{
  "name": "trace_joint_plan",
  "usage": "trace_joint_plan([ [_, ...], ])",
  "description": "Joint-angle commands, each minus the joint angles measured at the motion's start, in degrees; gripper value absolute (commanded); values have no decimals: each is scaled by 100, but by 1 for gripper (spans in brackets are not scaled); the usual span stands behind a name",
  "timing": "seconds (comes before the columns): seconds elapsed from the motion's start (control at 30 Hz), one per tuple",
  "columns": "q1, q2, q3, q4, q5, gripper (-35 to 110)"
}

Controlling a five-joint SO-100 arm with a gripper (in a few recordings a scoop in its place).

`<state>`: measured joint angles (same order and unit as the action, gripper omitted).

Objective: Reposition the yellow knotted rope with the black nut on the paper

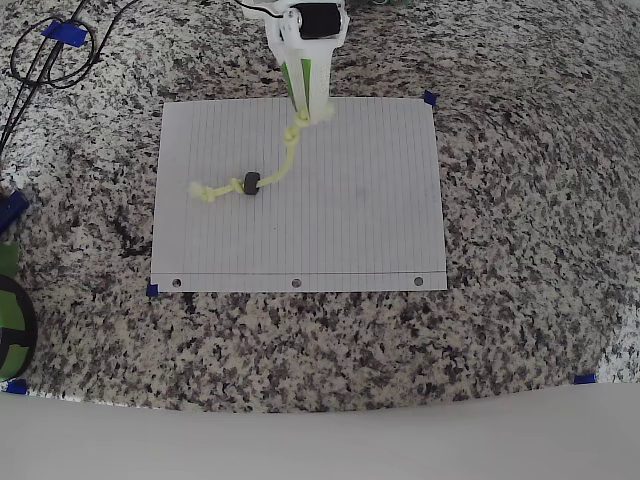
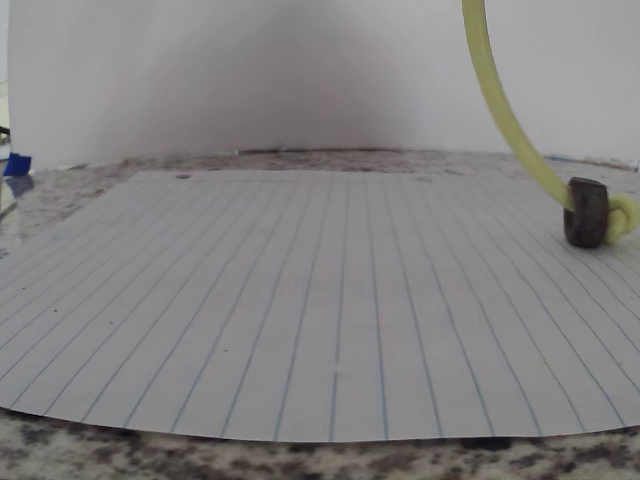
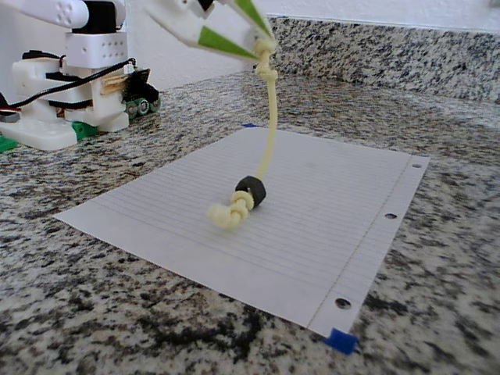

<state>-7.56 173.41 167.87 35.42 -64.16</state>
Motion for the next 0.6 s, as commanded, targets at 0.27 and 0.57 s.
trace_joint_plan([
  [0.27, -483, 853, 677, -9, 97, 0],
  [0.57, -888, 1380, 1037, -9, 97, 0],
])
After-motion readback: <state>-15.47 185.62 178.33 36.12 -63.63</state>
